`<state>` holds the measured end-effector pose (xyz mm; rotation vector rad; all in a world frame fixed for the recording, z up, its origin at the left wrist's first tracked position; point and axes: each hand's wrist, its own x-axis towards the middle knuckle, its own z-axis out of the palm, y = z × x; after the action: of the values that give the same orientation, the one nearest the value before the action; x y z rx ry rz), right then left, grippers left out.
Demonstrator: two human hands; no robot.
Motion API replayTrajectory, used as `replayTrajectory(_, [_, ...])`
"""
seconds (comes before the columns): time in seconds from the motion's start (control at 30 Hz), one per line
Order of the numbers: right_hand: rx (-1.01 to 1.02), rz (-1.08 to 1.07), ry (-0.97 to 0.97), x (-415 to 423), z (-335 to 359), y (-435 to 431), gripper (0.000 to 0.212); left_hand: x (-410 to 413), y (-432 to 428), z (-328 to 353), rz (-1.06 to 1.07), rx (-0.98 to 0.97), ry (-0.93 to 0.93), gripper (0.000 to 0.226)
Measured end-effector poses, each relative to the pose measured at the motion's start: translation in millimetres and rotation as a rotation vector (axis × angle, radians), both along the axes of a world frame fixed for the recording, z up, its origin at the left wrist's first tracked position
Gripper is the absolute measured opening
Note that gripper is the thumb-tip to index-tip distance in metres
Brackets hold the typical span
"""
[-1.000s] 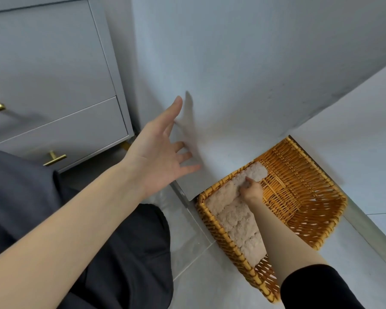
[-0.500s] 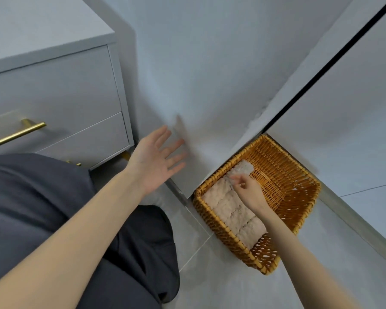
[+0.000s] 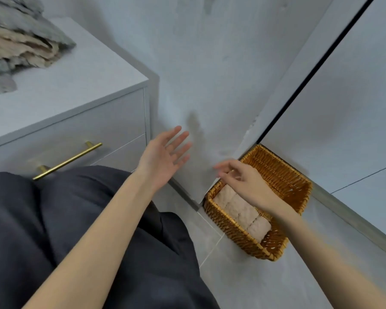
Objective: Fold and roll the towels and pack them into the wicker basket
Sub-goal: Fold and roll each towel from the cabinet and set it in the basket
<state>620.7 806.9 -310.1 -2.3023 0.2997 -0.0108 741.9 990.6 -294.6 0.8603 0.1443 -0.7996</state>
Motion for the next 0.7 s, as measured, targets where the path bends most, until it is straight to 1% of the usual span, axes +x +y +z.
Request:
replayTrajectory(0.17, [-0.013,0.043,-0.124,41.6,49.6,34.5,0.019,14.0,43.4,45.9,0.091,-0.033,-0.134,0.025])
replayTrajectory(0.23, [-0.002,0.066,-0.164,62.4,68.8,50.3,0.019,22.4,65.0,68.6,0.146,0.013,-0.242,0.023])
replayTrajectory(0.37, [0.044,0.087,-0.236,97.7,100.9,80.4,0.018,38.1,107.7,103.8,0.256,0.259,-0.462,0.025])
replayTrajectory(0.53, [0.085,0.176,-0.305,136.7,135.7,127.2,0.021,52.3,174.7,129.3,0.376,0.506,-0.571,0.023])
replayTrajectory(0.6, [0.089,0.228,-0.322,151.1,145.9,149.8,0.021,55.3,203.1,130.9,0.393,0.668,-0.629,0.023])
replayTrajectory(0.7, [0.085,0.292,-0.339,170.0,155.2,180.4,0.021,56.3,239.3,121.9,0.394,0.97,-0.744,0.024])
